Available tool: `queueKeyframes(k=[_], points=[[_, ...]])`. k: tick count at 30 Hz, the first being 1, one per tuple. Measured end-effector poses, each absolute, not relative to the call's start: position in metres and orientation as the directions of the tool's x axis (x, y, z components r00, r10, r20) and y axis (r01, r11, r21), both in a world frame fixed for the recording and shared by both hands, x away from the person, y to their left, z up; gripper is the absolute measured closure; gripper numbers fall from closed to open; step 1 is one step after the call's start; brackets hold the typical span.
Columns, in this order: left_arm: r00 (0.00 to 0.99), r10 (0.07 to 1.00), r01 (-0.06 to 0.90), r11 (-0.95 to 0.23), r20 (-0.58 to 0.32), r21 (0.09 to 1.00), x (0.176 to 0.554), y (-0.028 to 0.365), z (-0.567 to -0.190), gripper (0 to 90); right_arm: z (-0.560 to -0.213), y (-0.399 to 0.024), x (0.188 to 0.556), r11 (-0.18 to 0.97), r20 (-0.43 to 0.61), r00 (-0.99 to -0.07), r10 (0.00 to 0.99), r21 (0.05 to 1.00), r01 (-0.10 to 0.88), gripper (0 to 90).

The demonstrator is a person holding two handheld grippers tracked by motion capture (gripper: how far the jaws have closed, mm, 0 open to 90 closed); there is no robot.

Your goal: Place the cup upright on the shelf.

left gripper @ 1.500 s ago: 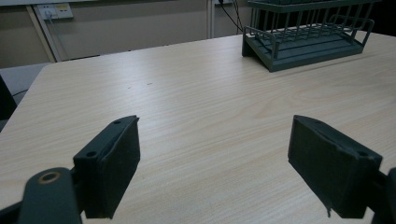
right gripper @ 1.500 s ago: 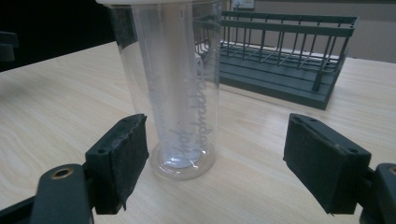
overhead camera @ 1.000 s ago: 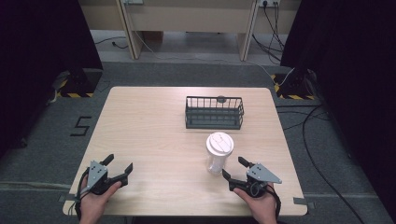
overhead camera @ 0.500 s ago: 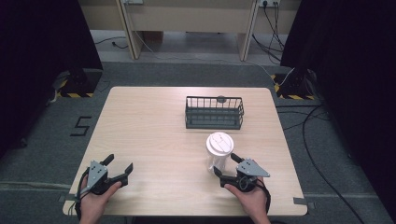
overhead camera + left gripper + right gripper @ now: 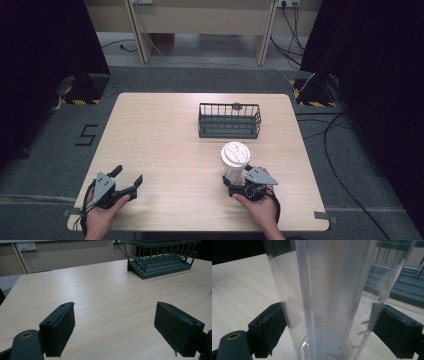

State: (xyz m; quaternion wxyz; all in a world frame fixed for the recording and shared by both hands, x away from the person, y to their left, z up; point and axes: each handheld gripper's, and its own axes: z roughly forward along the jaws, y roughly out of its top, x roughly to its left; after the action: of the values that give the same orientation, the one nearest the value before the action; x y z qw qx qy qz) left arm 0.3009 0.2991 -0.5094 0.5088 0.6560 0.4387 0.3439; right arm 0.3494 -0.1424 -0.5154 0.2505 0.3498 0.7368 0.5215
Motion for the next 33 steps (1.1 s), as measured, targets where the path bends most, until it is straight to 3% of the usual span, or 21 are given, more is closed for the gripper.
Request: queueKeyframes(k=[33], points=[[0.38, 0.925, 0.228, -0.094, 0.0, 0.969, 0.301, 0.299, -0.51, 16.5, -0.503, -0.144, 0.358, 0.206, -0.023, -0.627, 0.778, 0.954, 0.22, 18.6]])
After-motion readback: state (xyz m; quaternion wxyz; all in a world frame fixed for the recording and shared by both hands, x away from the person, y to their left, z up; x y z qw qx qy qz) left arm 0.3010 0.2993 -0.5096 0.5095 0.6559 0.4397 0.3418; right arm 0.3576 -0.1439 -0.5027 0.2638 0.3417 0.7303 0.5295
